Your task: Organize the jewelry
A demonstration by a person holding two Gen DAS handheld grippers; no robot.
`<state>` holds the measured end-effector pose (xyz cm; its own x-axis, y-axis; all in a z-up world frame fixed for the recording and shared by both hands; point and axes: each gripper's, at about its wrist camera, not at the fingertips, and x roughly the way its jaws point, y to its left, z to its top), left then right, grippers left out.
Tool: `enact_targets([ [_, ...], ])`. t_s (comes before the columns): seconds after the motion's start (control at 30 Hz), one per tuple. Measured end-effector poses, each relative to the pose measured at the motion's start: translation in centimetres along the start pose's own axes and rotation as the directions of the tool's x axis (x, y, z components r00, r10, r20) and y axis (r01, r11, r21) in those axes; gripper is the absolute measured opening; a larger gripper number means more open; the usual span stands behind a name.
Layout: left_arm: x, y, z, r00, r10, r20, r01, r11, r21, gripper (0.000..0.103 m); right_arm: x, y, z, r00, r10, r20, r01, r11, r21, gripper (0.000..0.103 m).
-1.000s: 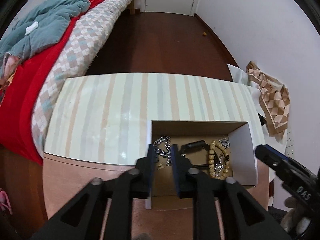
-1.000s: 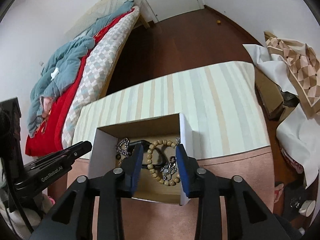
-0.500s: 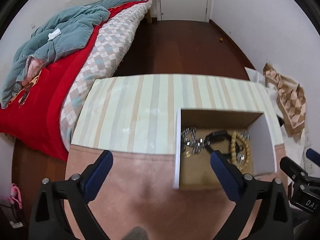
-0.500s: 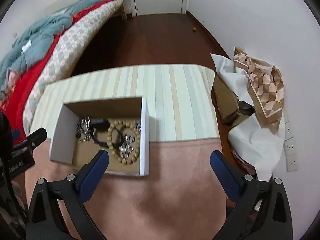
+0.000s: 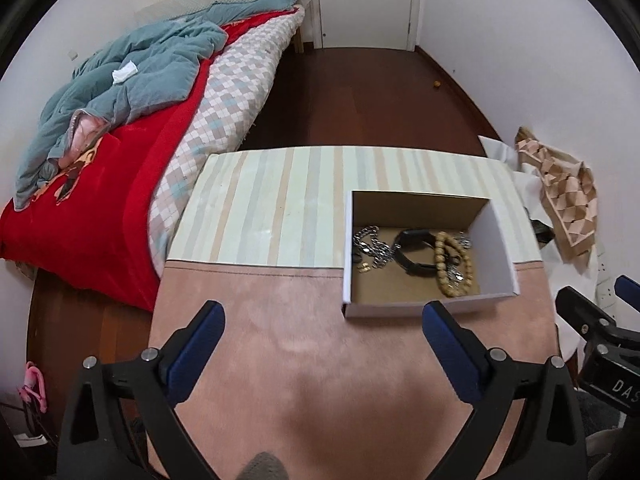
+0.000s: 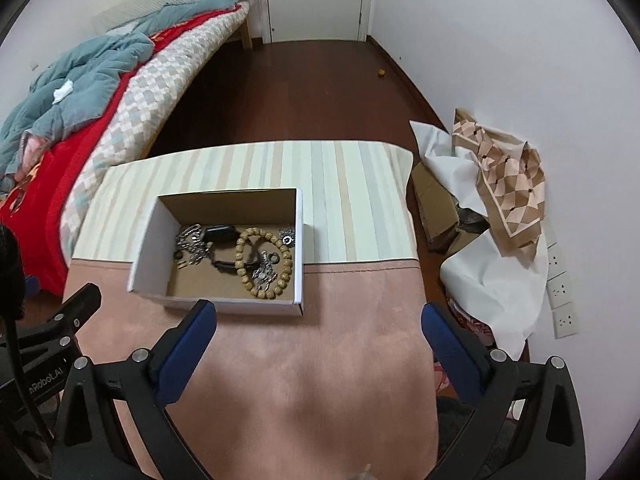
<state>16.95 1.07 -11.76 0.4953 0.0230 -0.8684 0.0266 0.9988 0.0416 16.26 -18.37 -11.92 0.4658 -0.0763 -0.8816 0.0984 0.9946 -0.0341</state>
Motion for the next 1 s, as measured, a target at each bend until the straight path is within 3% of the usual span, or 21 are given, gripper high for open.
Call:
enact_targets([
  [0.3, -8.4, 0.3, -1.6, 0.998, -0.015, 0.061, 0.016, 1.000, -0.020, 0.101, -9.6, -0.9, -2.7, 0.995, 0.001, 0.103, 0.000, 1.000, -0.005, 0.103],
  [0.63, -17.4, 0.9, -2.6, 0.989, -0.024, 0.145, 0.028, 0.999, -0.026, 0.101, -21.1, -2.3, -4.6, 0.972, 0.020, 0.235, -0.021, 1.000, 0.004, 0.103],
  [1.0, -23.0, 1.9, -3.1, 0.982, -0.031, 0.185, 0.040, 0.998, -0.046, 0.101, -27.8, -2.2, -5.9, 0.957, 0.034, 0.288, -0.029, 0.999, -0.022, 0.103],
])
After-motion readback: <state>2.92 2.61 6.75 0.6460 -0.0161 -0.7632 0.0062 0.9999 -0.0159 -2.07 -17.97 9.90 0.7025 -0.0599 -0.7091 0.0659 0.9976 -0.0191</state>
